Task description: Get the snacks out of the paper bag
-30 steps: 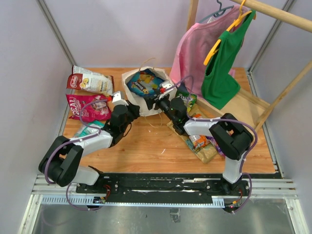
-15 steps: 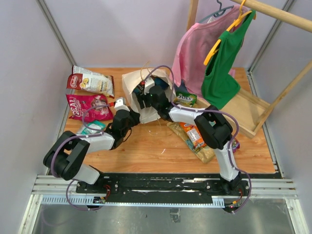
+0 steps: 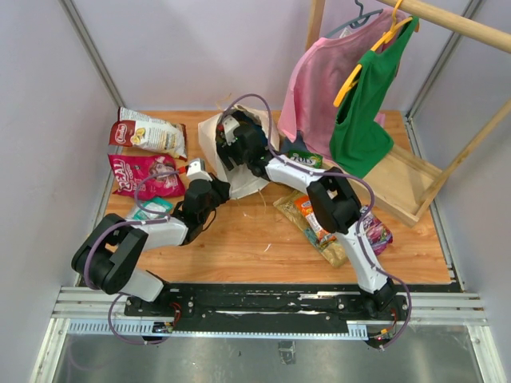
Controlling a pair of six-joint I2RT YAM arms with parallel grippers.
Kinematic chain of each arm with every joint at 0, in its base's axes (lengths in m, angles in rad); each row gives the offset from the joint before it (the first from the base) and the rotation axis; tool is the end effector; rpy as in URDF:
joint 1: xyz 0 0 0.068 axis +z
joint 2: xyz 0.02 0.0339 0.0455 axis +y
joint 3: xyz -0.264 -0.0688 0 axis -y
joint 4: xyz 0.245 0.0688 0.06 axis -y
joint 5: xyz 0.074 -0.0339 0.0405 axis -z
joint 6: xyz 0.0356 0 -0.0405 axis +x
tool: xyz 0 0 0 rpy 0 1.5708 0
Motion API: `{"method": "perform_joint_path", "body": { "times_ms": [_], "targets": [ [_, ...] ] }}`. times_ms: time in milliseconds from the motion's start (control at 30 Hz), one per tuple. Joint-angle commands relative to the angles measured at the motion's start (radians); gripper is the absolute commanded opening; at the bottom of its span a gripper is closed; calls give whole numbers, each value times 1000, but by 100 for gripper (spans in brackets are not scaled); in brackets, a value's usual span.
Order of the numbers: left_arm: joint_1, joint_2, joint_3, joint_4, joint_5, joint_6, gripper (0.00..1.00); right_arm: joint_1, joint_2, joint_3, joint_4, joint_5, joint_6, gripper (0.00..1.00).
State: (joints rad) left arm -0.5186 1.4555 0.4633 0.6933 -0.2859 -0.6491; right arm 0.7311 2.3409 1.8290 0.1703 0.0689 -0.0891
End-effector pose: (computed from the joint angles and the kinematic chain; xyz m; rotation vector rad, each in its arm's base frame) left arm 0.2457 -0.1287 0.1716 -0.3223 1.8649 -0.5399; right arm 0.4111 0.3654 0.1986 -0.7257 1.7869 0.3663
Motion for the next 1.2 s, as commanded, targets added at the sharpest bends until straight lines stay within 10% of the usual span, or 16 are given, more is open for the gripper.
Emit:
{"method": "perform_joint_path", "body": {
  "times_ms": [0, 1167],
  "targets": [
    [-6, 1, 3, -8, -1, 8, 8, -26, 67, 115, -242, -12, -59, 85],
    [-7, 19, 50, -39, 30, -3, 8, -78, 366, 608, -687, -39, -190, 63]
  ]
}}
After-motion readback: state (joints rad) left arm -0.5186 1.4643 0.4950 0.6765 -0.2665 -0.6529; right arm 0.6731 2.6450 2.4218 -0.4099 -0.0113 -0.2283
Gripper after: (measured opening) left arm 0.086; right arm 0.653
